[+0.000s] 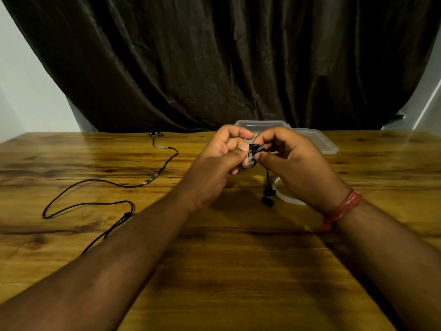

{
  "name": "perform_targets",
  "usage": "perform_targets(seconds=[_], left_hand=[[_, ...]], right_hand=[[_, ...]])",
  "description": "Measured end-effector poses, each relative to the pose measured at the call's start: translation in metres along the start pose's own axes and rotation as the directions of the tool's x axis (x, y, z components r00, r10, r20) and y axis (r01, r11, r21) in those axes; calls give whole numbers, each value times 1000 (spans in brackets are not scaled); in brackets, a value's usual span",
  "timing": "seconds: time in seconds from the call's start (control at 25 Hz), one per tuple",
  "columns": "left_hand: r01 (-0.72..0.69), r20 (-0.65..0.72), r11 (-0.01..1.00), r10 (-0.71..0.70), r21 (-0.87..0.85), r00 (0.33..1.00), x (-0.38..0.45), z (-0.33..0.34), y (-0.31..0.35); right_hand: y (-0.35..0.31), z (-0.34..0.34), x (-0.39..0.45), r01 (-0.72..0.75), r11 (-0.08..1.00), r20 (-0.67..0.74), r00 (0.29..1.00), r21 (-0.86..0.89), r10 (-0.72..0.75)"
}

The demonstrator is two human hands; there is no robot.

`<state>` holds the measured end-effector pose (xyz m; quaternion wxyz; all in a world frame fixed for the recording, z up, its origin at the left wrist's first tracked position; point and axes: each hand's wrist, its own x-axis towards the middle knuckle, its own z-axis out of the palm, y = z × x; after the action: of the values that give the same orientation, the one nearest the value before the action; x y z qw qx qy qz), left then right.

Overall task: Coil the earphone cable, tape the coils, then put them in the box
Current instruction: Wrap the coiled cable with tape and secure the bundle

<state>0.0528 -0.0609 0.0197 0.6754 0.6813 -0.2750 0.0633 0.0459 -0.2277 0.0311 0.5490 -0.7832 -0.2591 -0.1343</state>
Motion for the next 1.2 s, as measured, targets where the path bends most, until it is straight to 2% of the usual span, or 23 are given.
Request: perform_targets(seconds=[0.24, 0.36, 0.56, 0.68, 0.96, 1.2], left_hand=[[1, -12, 998, 0, 65, 1000, -1, 3, 0], [-4, -7, 991, 5, 132, 1000, -3, 3, 1], [-1, -34, 996, 5, 92, 999, -4, 6, -1], [13, -50, 989, -6, 148, 999, -2, 4, -5], [128, -87, 990, -122, 63, 989, -1, 6, -6], [211, -43, 977, -211, -11, 977, -3, 6, -3]], right_hand=[[4, 1, 2, 6, 1000, -24, 1000, -23, -7], [1, -3, 0, -15, 1000, 24, 1000, -20, 16], [3, -3, 0, -42, 999, 39, 998, -1, 42], [2, -3, 1, -37, 999, 30, 999, -28, 38], [4, -5, 3, -37, 998, 33, 999, -47, 38], [8, -8, 5, -26, 994, 12, 1000, -110, 28]])
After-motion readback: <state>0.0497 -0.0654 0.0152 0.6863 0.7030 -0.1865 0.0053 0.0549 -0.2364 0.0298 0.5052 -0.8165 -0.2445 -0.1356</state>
